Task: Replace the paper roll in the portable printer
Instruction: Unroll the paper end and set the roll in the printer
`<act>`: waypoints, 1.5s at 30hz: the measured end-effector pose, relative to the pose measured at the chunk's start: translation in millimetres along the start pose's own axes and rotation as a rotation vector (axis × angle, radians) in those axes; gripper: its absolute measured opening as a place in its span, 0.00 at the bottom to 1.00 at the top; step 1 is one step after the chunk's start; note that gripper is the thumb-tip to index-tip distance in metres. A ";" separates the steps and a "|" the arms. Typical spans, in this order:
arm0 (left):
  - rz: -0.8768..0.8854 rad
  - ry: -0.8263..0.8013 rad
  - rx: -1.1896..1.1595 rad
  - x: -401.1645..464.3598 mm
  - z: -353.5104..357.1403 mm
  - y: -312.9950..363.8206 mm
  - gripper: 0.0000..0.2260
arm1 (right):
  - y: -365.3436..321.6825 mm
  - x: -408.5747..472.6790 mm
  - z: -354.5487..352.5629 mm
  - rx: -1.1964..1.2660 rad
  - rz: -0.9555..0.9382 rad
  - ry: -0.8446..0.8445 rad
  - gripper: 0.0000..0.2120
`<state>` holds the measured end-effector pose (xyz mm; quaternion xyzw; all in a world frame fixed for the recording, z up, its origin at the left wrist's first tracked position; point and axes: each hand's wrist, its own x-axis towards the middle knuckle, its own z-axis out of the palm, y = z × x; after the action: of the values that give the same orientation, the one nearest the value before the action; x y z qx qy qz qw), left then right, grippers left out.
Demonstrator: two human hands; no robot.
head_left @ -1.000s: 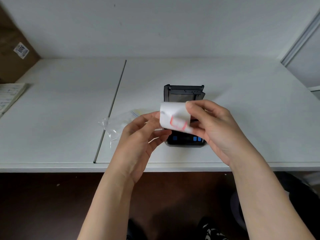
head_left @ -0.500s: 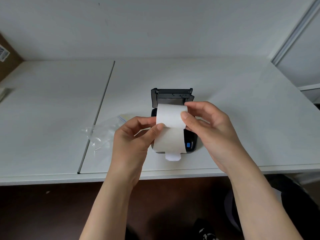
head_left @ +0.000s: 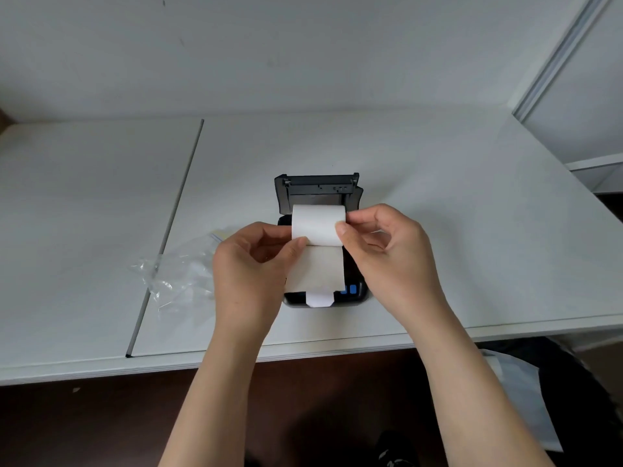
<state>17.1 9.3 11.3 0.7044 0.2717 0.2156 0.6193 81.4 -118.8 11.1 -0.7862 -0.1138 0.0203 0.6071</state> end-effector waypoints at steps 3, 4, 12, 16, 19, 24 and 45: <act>0.027 0.010 0.066 2.4 2.2 -0.9 0.04 | 4.4 2.1 -0.6 -0.032 -0.008 -0.009 0.05; 0.034 0.015 0.084 3.0 2.8 -1.5 0.03 | 5.6 2.5 -0.9 -0.061 -0.020 -0.010 0.05; 0.115 0.055 0.272 3.9 8.7 -5.7 0.06 | 10.0 5.6 0.6 -0.250 -0.073 0.003 0.05; 0.139 0.053 0.364 4.9 8.6 -10.5 0.02 | 13.9 5.6 -0.1 -0.357 -0.098 0.000 0.05; 0.156 0.045 0.411 6.5 6.6 -14.7 0.03 | 16.1 6.2 0.1 -0.374 -0.082 -0.026 0.06; 0.185 0.035 0.457 7.8 5.5 -18.0 0.08 | 15.6 6.1 2.0 -0.412 -0.076 -0.021 0.07; -0.084 -0.125 0.107 8.1 -6.4 -8.7 0.15 | 10.9 7.8 -12.1 -0.293 0.044 -0.160 0.14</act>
<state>18.2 20.1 3.3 0.7367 0.2730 0.1304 0.6048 92.7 -131.3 4.7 -0.8646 -0.1462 0.0795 0.4742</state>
